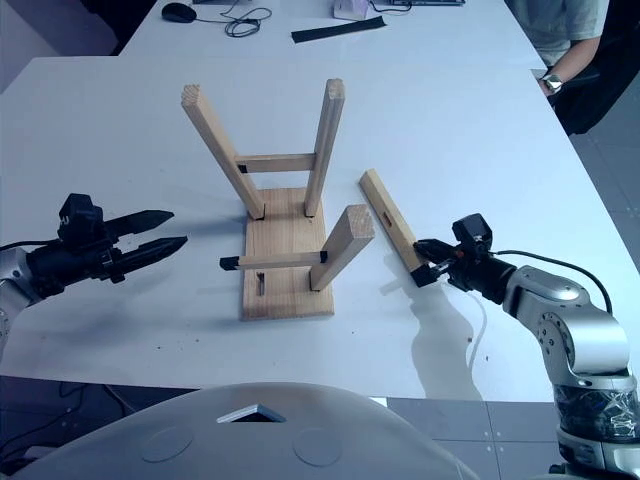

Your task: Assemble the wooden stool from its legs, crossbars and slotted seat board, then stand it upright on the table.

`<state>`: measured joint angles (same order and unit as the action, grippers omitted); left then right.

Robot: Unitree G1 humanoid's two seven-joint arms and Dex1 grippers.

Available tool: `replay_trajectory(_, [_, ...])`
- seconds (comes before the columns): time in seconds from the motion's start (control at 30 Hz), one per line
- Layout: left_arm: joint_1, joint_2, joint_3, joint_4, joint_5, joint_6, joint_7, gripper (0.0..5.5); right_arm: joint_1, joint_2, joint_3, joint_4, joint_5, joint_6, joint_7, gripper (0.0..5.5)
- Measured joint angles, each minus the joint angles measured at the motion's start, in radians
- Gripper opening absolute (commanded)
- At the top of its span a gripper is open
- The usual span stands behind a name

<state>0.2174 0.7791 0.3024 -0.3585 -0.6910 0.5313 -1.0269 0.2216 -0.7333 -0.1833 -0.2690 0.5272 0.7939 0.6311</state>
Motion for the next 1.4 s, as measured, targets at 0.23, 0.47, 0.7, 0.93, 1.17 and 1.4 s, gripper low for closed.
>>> replay_trajectory(0.23, [-0.009,0.002,-0.017,0.006,0.001,0.001,-0.001,3.01,-0.044,-0.016,0.054,0.136,-0.049,0.000,0.004,0.39])
replay_trajectory(0.47, [-0.011,0.002,-0.018,0.009,0.001,0.000,-0.001,3.01,-0.016,0.020,0.000,0.080,-0.099,-0.012,-0.108,0.92])
replay_trajectory(0.7, [0.016,0.002,0.000,0.002,0.000,-0.001,0.001,3.01,-0.032,0.234,-0.139,-0.370,-0.007,0.246,-0.402,2.02])
replay_trajectory(0.93, [0.038,-0.001,0.010,-0.025,0.000,0.000,0.017,3.01,0.005,0.320,-0.024,-0.598,0.001,0.416,-0.524,2.20])
replay_trajectory(1.17, [0.030,-0.001,0.009,-0.023,0.000,0.001,0.015,3.01,0.092,0.303,0.072,-0.577,-0.123,0.308,-0.554,2.95])
replay_trajectory(1.4, [0.027,-0.001,0.009,-0.021,0.000,0.002,0.015,3.01,0.107,0.370,0.074,-0.555,-0.153,0.265,-0.559,3.57])
